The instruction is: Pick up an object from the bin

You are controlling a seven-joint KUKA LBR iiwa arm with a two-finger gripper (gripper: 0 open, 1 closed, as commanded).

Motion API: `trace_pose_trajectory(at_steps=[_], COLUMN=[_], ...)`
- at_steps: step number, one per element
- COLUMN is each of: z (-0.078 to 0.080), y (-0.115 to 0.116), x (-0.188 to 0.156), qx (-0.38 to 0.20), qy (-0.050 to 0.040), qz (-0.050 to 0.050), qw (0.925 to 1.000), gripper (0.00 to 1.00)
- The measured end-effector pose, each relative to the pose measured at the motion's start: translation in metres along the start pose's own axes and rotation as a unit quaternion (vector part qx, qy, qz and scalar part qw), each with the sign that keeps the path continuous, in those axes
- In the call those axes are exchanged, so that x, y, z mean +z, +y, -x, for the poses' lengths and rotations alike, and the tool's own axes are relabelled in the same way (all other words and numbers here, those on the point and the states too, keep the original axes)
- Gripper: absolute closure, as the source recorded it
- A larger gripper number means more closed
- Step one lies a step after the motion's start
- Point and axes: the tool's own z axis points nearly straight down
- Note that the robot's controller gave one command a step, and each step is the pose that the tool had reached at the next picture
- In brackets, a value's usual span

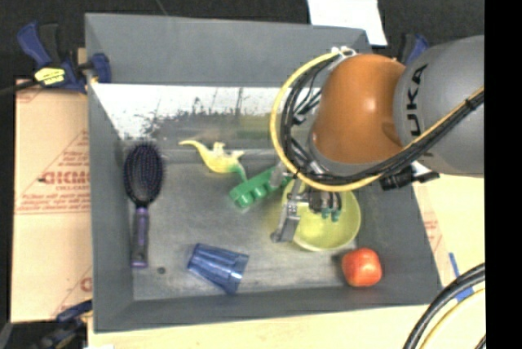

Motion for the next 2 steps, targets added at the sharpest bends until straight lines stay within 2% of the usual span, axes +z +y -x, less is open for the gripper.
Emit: trace_pose_trajectory(at_steps=[1, 2], z=[-0.008, -0.016], y=[-0.004, -0.039], x=[0.025, 0.03], qx=[-0.005, 0.01], qy=[0.0034, 0.0034], qz=[-0.001, -0.001], qw=[1.0, 0.9999], gripper=[0.0, 0.0])
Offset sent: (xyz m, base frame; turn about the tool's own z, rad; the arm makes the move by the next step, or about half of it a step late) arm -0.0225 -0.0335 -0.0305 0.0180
